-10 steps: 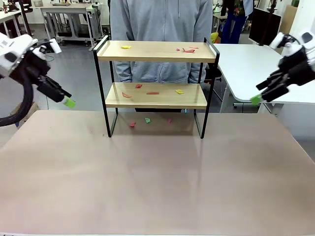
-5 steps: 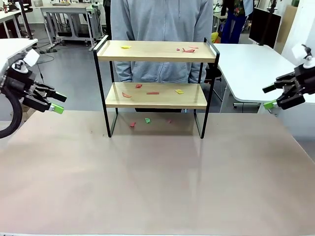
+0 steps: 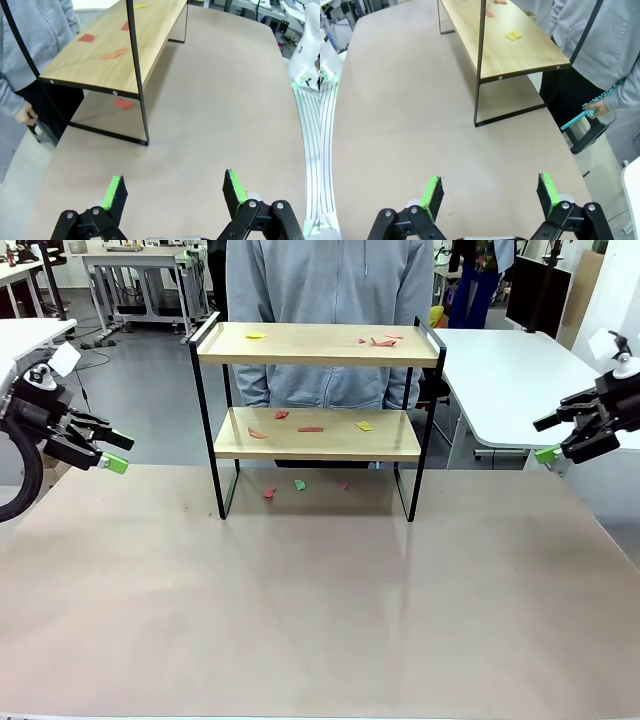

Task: Clean the shelf.
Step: Pick up the Duster handed by the human.

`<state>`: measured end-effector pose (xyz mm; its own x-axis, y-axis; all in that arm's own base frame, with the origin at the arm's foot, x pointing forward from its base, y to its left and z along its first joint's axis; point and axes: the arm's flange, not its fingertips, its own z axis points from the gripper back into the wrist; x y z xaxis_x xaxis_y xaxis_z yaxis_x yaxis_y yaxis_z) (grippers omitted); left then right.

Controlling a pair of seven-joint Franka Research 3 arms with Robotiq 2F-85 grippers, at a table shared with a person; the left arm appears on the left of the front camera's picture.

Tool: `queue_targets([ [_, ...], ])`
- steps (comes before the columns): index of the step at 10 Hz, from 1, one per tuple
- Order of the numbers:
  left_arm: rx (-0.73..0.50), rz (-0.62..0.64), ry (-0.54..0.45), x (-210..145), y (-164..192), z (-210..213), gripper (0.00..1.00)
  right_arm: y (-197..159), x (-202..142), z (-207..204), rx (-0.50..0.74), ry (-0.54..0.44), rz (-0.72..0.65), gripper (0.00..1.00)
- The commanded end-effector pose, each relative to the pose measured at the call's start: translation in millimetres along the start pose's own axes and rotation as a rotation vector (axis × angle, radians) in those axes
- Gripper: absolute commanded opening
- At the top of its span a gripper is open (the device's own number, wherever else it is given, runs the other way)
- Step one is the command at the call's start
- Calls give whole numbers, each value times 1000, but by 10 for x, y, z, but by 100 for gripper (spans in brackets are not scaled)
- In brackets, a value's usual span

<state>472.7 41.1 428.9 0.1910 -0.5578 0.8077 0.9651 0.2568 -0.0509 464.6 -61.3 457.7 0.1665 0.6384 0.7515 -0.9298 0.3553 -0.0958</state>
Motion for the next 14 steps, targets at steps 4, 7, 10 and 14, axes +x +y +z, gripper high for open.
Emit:
queue_targets([
  [4,46,50,-172,-294,620,83,100,-672,-345,38,-3,-274,-4,100],
  [7,11,18,-321,-702,1033,31,100,-1045,-710,-17,61,-404,32,100],
  [10,25,-69,-478,-1018,1137,53,100,-1282,-1035,-106,117,-497,-19,100],
  [14,11,-167,-536,-1175,1154,12,100,-1391,-1258,-137,132,-539,-84,100],
])
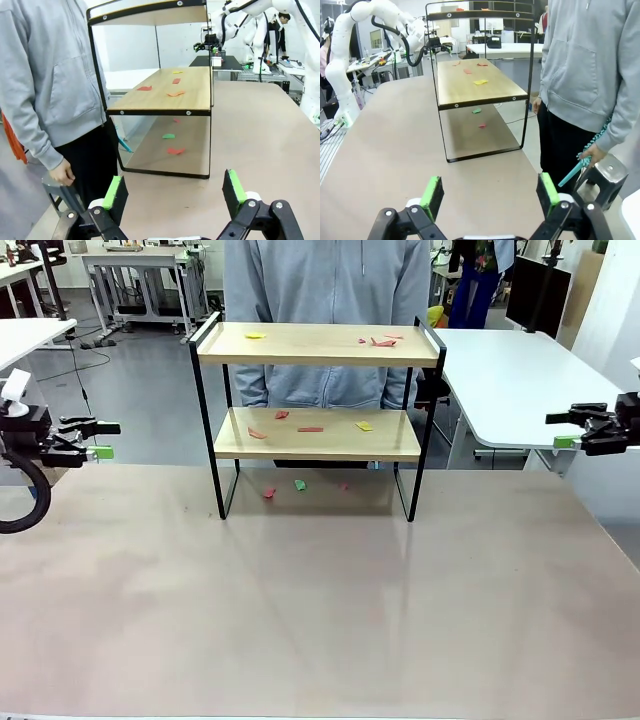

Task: Clean the shelf.
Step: Pick up the Duster handed by the human.

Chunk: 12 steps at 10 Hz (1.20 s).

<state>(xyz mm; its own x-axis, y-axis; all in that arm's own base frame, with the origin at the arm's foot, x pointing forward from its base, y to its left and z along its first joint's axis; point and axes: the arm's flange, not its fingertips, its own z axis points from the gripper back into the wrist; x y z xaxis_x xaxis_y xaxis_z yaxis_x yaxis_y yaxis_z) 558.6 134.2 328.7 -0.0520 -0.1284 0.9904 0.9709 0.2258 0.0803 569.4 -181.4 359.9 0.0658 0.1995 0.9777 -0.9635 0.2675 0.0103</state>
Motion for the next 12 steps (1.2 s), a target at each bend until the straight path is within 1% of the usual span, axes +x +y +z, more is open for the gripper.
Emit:
queue_targets([
  [1,-20,-52,-26,27,25,-9,100,-104,76,12,-4,-44,-31,100],
  [4,-22,-69,-43,65,18,39,100,-124,127,27,13,-70,-41,100],
  [5,-28,-70,-67,91,11,81,100,-119,177,42,11,-76,-35,100],
  [6,-32,-61,-97,158,-7,160,100,-97,237,48,12,-75,-31,100],
  [10,-66,-37,-168,293,-31,348,100,-47,365,50,16,-68,-22,100],
  [12,-66,-22,-178,301,-22,394,100,-50,377,50,12,-65,-23,100],
])
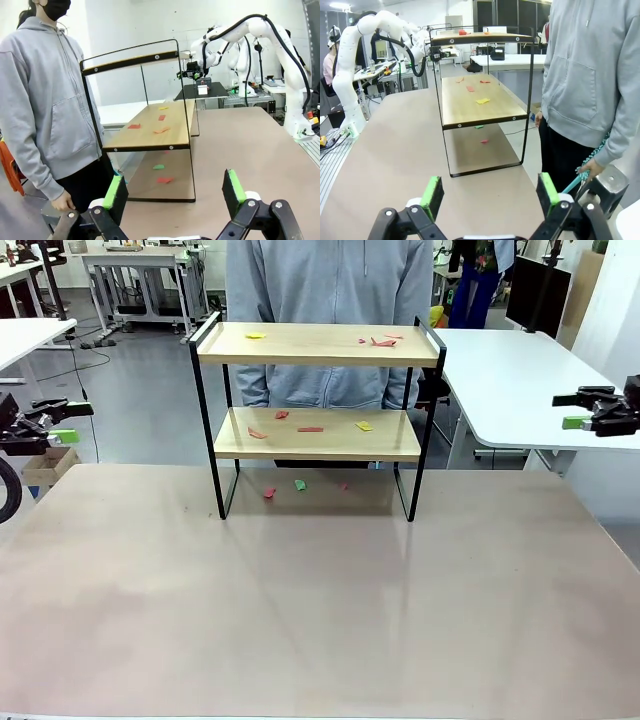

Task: Clean the shelf.
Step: Pick up the Duster handed by the human.

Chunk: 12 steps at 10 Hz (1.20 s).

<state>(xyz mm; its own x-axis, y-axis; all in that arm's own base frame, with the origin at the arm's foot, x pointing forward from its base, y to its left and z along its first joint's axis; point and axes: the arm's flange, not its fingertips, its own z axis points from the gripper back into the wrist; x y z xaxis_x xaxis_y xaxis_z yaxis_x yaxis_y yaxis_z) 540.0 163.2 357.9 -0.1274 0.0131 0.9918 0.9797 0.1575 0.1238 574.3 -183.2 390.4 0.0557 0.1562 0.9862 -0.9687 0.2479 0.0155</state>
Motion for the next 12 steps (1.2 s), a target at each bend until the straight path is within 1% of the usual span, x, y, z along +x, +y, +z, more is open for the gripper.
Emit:
queue_targets([
  [1,5,30,-27,36,67,30,100,-2,80,-18,-21,-20,-23,100],
  [2,8,46,-48,28,84,29,100,1,88,-12,-18,-18,-26,100],
  [3,-2,60,-52,25,97,17,100,0,0,0,0,0,-1,100],
  [4,1,20,-10,-7,3,3,100,0,0,0,0,0,-1,100],
  [12,1,20,-10,-7,3,3,100,0,0,0,0,0,-1,100],
])
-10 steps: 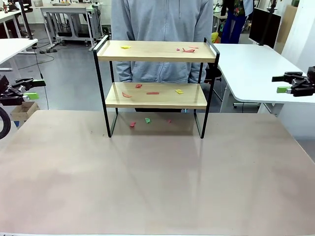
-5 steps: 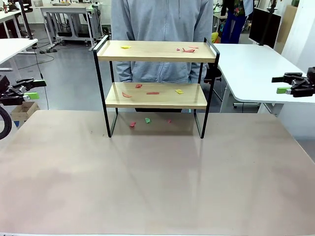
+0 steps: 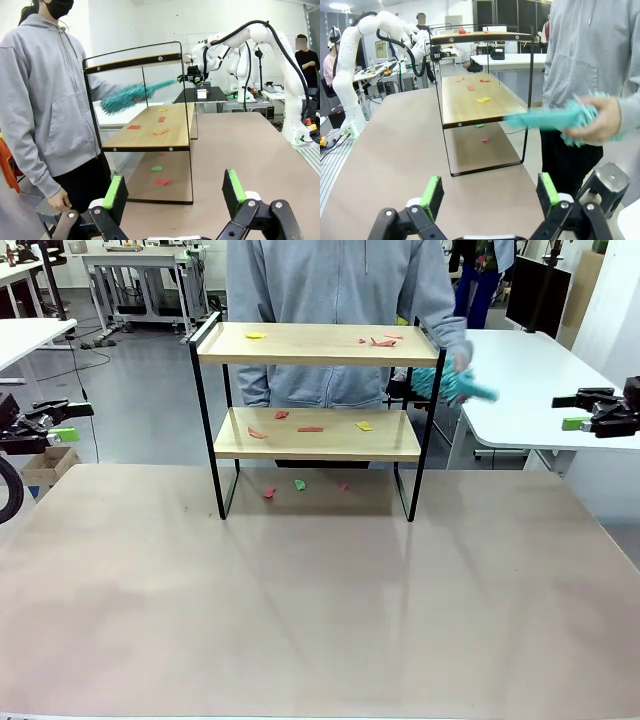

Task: Clean the shelf.
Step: Pick up the Duster handed by the human.

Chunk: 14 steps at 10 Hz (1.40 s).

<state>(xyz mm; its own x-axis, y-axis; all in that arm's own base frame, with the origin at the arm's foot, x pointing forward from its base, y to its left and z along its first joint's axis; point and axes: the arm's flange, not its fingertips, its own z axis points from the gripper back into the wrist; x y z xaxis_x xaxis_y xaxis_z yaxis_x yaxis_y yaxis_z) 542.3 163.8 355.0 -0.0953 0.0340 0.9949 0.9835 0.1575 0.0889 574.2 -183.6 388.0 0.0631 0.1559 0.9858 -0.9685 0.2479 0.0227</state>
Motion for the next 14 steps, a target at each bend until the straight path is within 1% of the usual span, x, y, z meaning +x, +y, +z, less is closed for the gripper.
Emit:
queue_targets([
  [1,0,-15,6,24,-18,0,100,1,24,0,-1,-2,6,100],
  [14,0,-15,6,24,-18,0,100,0,0,0,0,0,0,100],
])
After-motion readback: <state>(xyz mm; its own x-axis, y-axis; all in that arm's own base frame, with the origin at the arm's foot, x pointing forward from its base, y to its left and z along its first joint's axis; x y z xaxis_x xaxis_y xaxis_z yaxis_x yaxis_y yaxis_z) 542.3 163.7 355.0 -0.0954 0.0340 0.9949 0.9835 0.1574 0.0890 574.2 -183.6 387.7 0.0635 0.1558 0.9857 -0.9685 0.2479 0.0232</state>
